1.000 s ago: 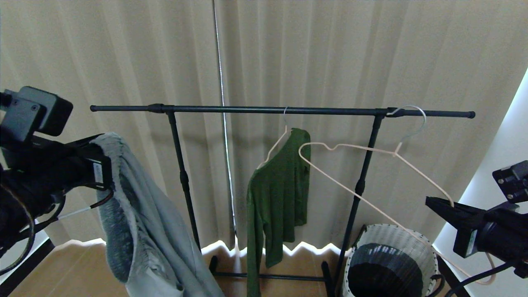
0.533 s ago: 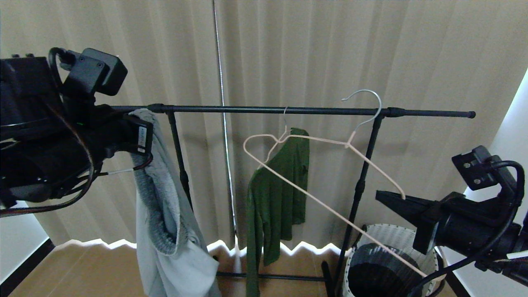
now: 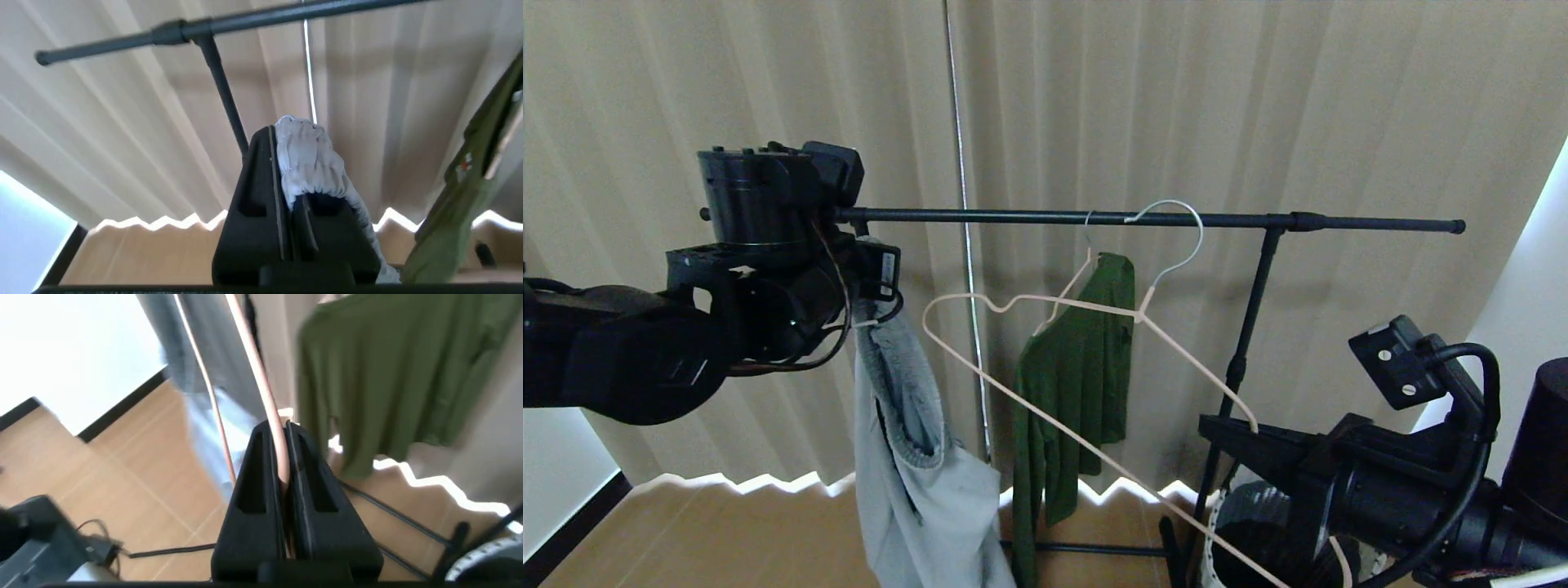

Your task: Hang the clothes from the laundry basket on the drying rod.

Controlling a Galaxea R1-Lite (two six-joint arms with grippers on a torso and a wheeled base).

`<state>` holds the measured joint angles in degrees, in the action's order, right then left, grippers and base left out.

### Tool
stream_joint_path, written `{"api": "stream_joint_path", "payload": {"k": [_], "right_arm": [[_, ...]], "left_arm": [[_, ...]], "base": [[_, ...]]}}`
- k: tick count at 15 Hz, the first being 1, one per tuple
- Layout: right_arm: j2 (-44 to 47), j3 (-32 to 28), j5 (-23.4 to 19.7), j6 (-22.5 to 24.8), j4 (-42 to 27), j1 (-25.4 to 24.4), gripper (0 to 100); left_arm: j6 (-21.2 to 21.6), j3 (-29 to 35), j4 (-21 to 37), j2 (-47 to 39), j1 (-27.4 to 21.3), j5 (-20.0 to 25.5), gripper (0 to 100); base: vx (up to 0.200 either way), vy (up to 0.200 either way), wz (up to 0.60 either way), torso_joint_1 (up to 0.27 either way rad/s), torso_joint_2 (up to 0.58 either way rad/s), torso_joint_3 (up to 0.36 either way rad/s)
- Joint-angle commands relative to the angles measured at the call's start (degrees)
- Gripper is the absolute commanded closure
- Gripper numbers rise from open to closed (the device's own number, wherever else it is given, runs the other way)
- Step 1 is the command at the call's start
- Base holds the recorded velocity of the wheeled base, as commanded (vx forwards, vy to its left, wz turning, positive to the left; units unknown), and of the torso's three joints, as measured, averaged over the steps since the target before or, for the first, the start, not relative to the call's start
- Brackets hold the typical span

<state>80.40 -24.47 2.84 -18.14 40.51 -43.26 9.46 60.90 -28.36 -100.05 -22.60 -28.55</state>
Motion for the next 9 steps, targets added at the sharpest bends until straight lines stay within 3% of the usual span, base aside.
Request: {"api": "stream_joint_path", "payload": {"k": [1,7,9], "right_arm": [[-0.7,-0.1,0.0,-0.8,0.0,-2.5,100],[2.7,0.1,0.3,-3.7,1.8,-5.9,100],[8.5,-2.1,3.1,-3.3,5.4,-5.9,100]], "left_arm": [[0.0,0.3,0.8,-2.0,-0.2,-0.1,100],[0.1,1.0,3.1,-1.6,-1.6,-1.2,100],[0.1,3.2,6.0,-1.6,-1.2,-1.2,100]], "base": [[0.000,0.000,0.00,0.000,0.00,0.000],[0.000,0.000,0.00,0.000,0.00,0.000],[0.000,0.000,0.00,0.000,0.00,0.000]]}}
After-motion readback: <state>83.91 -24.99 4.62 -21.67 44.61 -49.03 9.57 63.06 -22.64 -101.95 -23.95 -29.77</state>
